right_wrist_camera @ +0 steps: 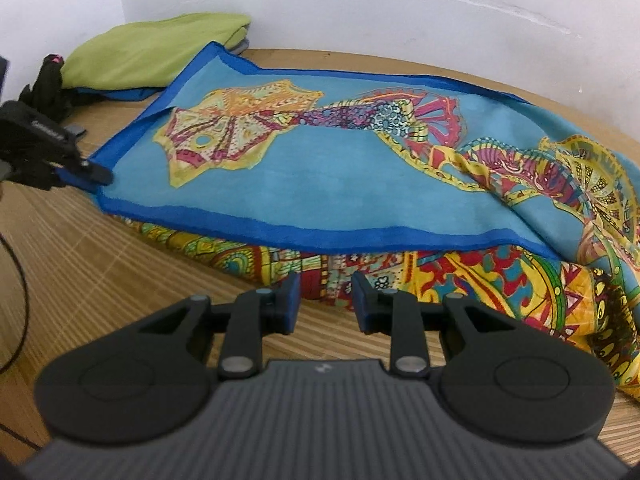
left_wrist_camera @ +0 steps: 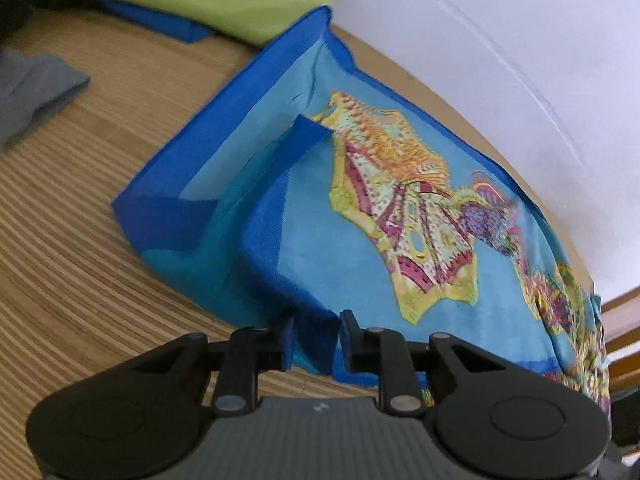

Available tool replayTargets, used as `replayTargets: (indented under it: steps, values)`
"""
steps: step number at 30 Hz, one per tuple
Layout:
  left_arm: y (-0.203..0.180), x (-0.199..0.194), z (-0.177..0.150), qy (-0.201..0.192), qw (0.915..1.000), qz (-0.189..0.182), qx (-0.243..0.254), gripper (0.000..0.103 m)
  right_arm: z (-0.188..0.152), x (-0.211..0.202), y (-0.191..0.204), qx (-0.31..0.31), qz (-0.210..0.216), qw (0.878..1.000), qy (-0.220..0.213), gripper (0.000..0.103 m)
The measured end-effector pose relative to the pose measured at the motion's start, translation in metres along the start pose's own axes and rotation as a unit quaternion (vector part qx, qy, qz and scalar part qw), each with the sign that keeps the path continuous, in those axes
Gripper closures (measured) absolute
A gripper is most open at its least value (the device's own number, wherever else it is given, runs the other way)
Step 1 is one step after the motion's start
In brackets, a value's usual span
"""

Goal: Fold clothes

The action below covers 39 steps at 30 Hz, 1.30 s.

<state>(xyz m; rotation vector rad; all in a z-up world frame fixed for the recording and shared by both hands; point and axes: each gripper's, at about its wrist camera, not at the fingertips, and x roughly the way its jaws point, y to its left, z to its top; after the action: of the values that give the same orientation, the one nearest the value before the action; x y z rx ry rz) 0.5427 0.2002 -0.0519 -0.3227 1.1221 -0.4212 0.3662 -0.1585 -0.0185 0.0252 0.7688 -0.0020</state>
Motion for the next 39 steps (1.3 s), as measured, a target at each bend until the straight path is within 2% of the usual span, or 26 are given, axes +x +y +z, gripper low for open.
replayTargets:
  steps: [3, 6, 8, 10, 12, 13, 15, 18, 21, 25, 29, 34, 36, 39]
  values:
    - [0.001, 0.005, 0.001, -0.005, 1.0000, -0.002, -0.008, 0.078, 0.000, -0.002, 0.002, -0.006, -0.002, 1.000, -0.003, 0.073]
    - [0.000, 0.006, 0.003, 0.005, 0.9998, -0.002, -0.020, 0.069, -0.001, -0.003, 0.002, -0.006, -0.003, 1.000, -0.005, 0.073]
    - [-0.001, 0.005, 0.001, 0.008, 0.9996, -0.006, -0.026, 0.057, -0.001, -0.003, 0.002, -0.007, -0.001, 1.000, -0.007, 0.073]
    - [-0.003, 0.006, 0.001, 0.000, 0.9996, -0.002, -0.027, 0.056, -0.001, -0.003, 0.003, -0.007, 0.001, 1.000, -0.007, 0.073]
    - [-0.006, 0.008, 0.002, -0.008, 0.9995, 0.010, -0.029, 0.071, -0.002, -0.002, 0.003, -0.006, 0.003, 1.000, -0.007, 0.073]
    - [-0.007, 0.010, 0.003, -0.008, 0.9994, 0.013, -0.032, 0.102, -0.002, -0.002, 0.004, -0.006, 0.004, 1.000, -0.007, 0.073]
    - [-0.005, 0.010, 0.001, -0.007, 0.9990, -0.003, -0.045, 0.102, -0.002, -0.002, 0.004, -0.007, 0.005, 1.000, -0.008, 0.073]
    - [-0.012, -0.007, -0.003, -0.036, 0.9985, -0.018, -0.037, 0.102, -0.002, -0.005, 0.007, -0.017, 0.007, 1.000, -0.016, 0.073]
    - [-0.019, -0.032, -0.001, -0.064, 0.9955, -0.052, -0.047, 0.102, -0.001, -0.008, 0.014, -0.039, 0.006, 0.999, -0.030, 0.073]
    - [-0.032, -0.069, 0.010, -0.112, 0.9898, -0.079, -0.037, 0.102, -0.001, -0.006, 0.028, -0.121, -0.012, 0.992, -0.043, 0.073]
    - [-0.043, -0.085, 0.020, -0.130, 0.9856, -0.104, -0.030, 0.102, -0.001, 0.006, 0.033, -0.190, -0.050, 0.979, -0.050, 0.073]
    - [-0.050, -0.086, 0.021, -0.134, 0.9850, -0.106, -0.022, 0.102, 0.001, 0.027, 0.034, -0.272, -0.099, 0.955, -0.062, 0.072]
    - [-0.051, -0.084, 0.021, -0.133, 0.9856, -0.103, -0.020, 0.102, 0.004, 0.037, 0.034, -0.296, -0.115, 0.946, -0.064, 0.068]
    - [-0.050, -0.078, 0.021, -0.134, 0.9860, -0.098, -0.014, 0.102, 0.015, 0.054, 0.029, -0.286, -0.110, 0.950, -0.057, 0.066]
